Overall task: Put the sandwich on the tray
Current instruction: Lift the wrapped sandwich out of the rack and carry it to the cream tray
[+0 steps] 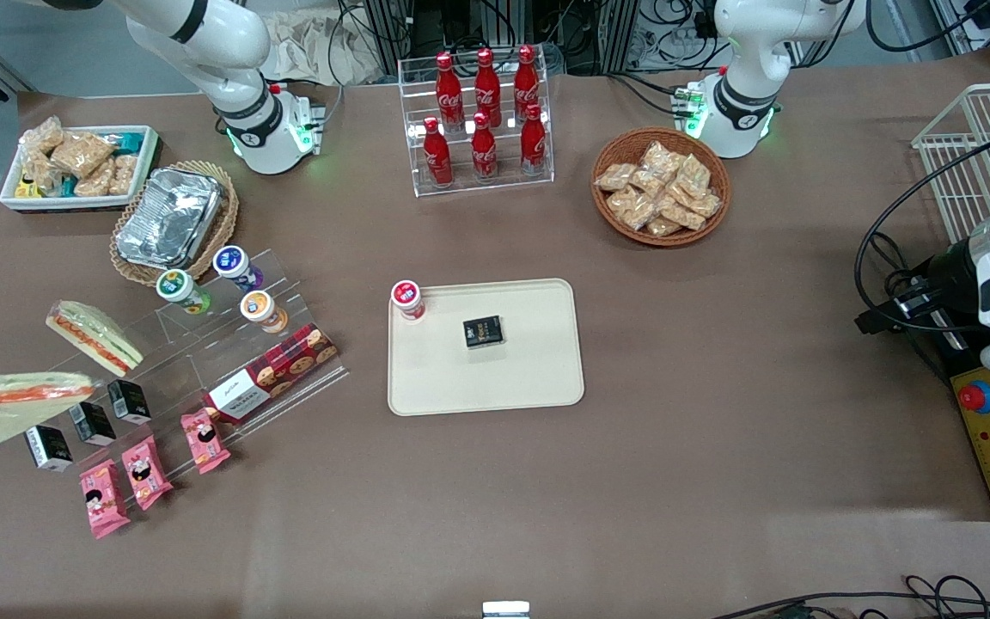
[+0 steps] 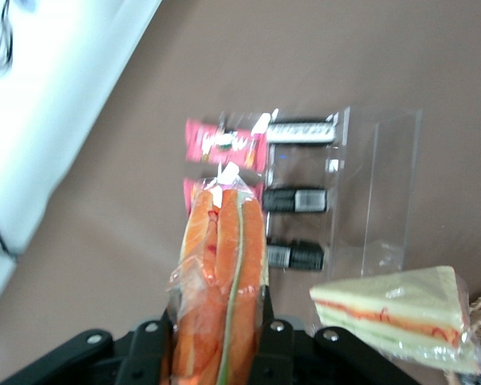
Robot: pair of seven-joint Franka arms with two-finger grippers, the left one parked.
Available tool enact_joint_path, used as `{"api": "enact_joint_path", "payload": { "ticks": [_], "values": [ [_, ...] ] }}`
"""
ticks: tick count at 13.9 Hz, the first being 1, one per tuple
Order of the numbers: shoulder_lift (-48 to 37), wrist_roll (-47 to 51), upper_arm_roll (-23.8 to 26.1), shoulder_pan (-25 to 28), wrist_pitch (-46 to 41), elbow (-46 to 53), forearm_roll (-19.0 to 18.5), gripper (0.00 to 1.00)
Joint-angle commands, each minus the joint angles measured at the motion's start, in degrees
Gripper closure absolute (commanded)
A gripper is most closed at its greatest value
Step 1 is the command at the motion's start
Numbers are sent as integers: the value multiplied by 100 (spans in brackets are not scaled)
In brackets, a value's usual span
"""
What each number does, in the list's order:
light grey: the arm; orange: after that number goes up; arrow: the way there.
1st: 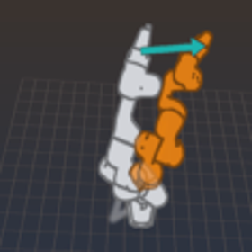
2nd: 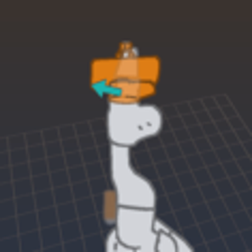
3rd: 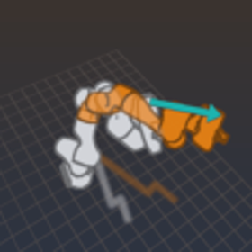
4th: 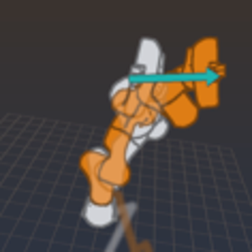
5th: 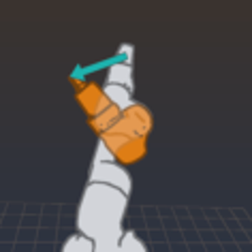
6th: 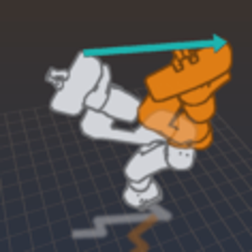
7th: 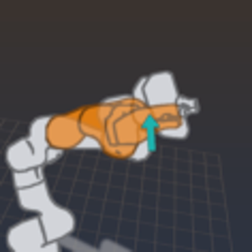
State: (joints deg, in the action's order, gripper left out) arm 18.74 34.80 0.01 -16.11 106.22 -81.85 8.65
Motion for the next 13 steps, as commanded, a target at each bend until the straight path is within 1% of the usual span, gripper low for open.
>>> {"api": "enact_joint_path", "payload": {
  "ticks": [1, 4, 6, 8, 10, 13],
  "values": [
    [-151, -307, 227, 55, -285, 20, -29, 64],
    [-317, -745, 237, 485, -672, 20, -328, 64],
    [-362, -738, 228, 818, -708, 20, -451, 64],
    [-371, -721, 263, 908, -673, 20, -382, 64],
    [-397, -712, 359, 1091, -699, 28, -390, 65],
    [-512, -755, 421, 1565, -638, 28, -408, 65]
  ]
}}
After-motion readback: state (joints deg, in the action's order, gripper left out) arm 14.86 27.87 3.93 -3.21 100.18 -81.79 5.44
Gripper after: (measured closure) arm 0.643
